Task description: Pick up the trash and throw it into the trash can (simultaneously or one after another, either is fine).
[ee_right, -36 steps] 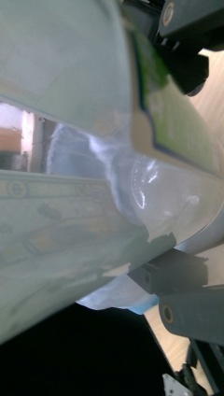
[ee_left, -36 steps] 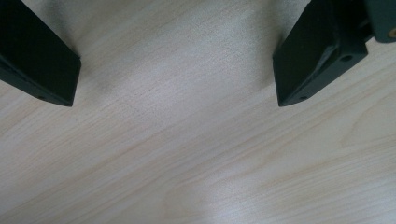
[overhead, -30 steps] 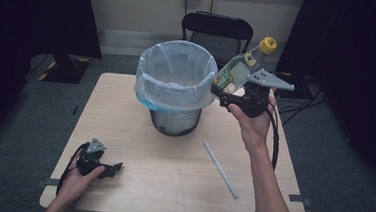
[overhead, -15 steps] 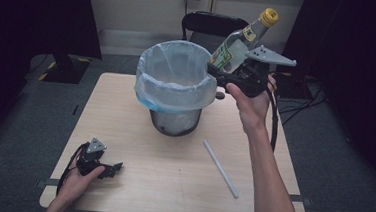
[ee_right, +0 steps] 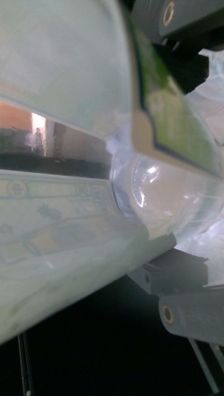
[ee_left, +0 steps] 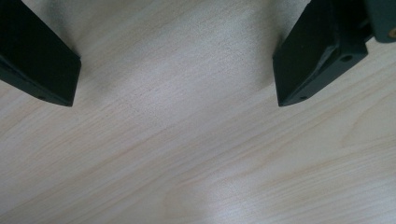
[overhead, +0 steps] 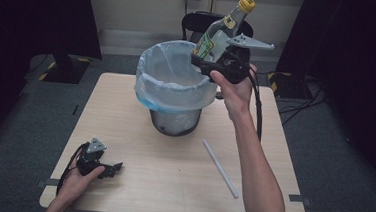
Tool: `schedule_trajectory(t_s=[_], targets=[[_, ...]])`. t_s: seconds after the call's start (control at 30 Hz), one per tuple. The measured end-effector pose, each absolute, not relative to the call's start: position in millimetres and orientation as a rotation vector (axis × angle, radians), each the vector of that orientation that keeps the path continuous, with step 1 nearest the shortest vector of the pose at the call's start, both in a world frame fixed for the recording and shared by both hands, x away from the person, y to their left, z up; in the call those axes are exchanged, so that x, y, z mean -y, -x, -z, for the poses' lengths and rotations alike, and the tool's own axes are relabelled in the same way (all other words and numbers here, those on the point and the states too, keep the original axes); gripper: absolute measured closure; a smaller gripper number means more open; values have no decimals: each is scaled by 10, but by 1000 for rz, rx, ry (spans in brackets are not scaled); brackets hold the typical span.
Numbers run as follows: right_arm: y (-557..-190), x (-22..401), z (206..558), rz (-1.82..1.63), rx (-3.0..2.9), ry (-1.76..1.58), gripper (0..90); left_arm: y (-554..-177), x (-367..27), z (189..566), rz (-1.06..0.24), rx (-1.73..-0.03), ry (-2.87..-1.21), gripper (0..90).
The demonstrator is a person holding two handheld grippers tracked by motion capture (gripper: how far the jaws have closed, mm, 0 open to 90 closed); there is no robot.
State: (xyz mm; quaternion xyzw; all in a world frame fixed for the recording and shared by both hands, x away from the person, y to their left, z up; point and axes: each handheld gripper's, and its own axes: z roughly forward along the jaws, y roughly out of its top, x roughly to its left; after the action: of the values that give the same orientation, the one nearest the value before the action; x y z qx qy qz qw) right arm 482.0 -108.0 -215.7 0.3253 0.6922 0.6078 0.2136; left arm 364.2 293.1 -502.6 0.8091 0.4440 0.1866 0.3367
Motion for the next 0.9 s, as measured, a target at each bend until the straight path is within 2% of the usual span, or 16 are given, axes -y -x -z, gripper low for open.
schedule_trajectory(t_s=[0.9], targets=[[-5287, 689, 2348, -1528, -2096, -948, 267, -3642, -2932, 5026, -485, -1158, -2110, 3]])
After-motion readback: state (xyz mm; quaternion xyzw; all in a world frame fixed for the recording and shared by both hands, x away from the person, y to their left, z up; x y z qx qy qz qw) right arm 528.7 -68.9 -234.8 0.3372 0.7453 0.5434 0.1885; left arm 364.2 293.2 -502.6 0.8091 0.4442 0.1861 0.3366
